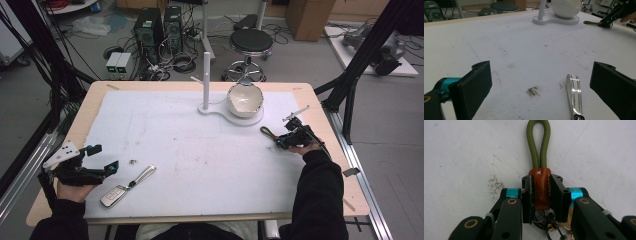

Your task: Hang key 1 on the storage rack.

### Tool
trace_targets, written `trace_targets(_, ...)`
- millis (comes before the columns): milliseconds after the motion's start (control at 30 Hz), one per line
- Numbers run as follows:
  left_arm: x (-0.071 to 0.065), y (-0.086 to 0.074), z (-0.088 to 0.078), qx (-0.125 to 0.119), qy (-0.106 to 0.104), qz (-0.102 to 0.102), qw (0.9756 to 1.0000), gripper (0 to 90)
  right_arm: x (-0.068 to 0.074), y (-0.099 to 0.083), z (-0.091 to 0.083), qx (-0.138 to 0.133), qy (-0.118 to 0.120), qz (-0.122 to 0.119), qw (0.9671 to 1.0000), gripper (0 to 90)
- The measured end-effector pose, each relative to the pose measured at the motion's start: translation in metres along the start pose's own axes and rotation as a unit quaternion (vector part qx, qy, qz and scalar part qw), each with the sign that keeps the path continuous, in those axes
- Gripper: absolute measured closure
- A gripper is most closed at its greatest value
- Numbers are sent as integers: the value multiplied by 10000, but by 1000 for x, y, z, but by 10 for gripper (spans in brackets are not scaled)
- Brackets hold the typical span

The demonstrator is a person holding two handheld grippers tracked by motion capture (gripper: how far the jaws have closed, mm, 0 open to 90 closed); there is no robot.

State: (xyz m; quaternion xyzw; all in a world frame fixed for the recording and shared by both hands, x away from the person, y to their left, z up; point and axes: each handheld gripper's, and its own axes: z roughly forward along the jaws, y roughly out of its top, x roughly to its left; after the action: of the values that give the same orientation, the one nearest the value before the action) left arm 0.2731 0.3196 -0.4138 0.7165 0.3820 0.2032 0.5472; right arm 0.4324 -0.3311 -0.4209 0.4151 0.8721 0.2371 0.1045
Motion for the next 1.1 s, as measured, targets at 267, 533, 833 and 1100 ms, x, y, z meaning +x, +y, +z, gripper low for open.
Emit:
trace_targets(267,-2,0,1,14,-10,22,10000,45,6,1,-17,-337,36,217,9992,727)
trace_targets(533,0,0,1,-26,-7,6,10000,45,9,10,-47,-554,-44,145,9983,728)
trace_targets(833,0,1,2,-39,-3,20,10000,45,11,23,-76,-694,-140,142,9974,727)
trace_targets(1100,1,1,3,-40,-33,10,10000,45,15,36,-97,-857,-185,132,9961,727)
